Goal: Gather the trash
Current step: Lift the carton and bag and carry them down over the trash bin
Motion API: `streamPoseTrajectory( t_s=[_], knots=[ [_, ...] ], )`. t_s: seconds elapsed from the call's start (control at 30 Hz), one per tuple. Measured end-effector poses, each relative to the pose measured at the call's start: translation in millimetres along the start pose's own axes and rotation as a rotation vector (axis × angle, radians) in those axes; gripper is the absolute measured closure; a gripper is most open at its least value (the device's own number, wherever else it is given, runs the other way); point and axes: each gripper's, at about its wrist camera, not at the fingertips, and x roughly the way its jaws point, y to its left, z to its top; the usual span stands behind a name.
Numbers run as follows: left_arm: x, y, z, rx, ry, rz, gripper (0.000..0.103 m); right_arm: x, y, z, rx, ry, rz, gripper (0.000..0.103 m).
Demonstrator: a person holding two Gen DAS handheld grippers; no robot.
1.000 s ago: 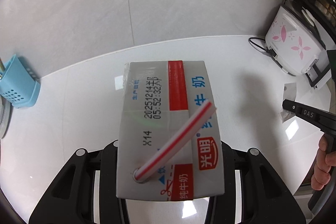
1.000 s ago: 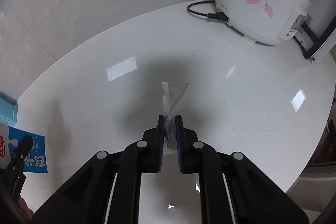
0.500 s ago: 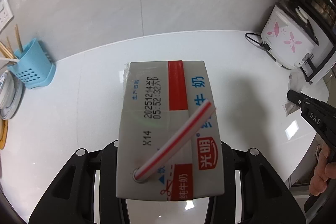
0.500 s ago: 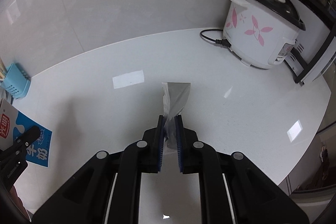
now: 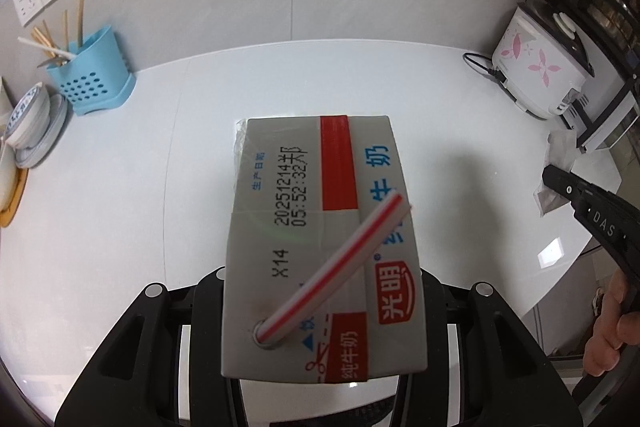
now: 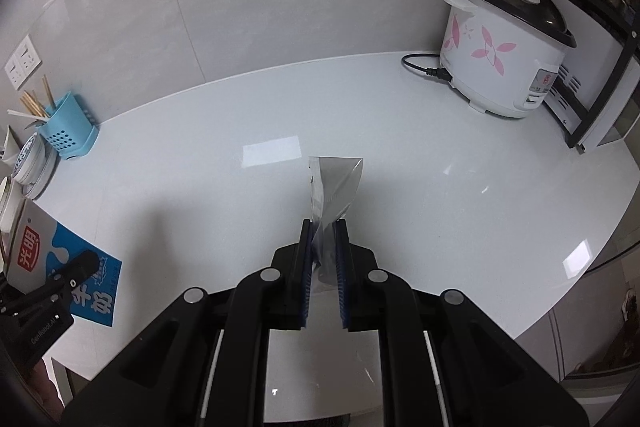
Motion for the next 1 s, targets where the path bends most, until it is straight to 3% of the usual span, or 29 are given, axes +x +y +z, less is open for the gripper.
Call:
streamPoseTrajectory(
  t_s=[0.53, 0.67, 1.0],
  knots=[
    [-37.4, 0.3, -71.7, -0.051, 0.025, 0.012, 0.064, -43.9, 17.0, -55.8, -0.081, -0.032, 0.048, 0.093],
    [-48.5, -3.3, -99.0, -0.05, 0.004, 0.006, 0.064, -57.4, 20.3, -79.8, -0.1, -0.025, 0.088, 0.093],
    [-57.7, -7.2, -179.6, -0.048, 0.071, -0.011, 0.064, -79.8, 28.5, -153.9, -0.188, 0.015, 0.144, 0.093]
  ],
)
